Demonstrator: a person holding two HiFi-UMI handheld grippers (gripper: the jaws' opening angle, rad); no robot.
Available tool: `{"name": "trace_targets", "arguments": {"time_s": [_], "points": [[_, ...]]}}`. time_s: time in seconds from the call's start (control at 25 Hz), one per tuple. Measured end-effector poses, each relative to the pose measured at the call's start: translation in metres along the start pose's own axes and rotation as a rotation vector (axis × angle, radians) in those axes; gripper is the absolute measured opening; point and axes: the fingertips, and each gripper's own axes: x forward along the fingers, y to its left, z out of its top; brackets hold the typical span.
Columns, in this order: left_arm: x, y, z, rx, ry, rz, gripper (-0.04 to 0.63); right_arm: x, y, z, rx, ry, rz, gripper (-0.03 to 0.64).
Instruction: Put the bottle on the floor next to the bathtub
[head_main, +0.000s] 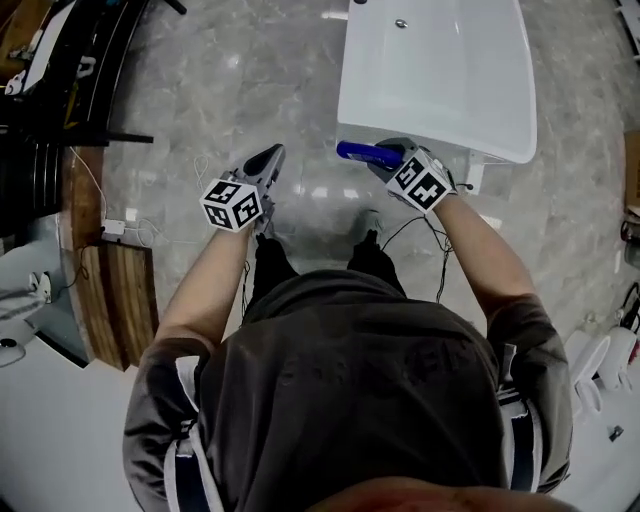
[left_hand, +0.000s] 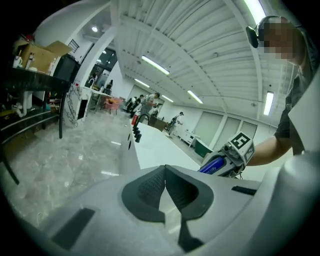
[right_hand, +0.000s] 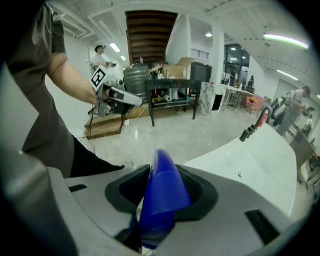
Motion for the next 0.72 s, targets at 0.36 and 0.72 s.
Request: {"name": "trace_targets", "arguments": {"time_s": [0.36,0.72], "points": [[0.030,0.139,-0.109,-0.008,0.054,-0.045,0.003,0.234,0.011,-0.083,-0.096,0.374,-0.002,0.140],[0.060,0.240,-0.273,-0.074,0.105,-0.017,0.003,0.430,0.000,-0.210,-0.176,0.583,-0.023,0.140]]}}
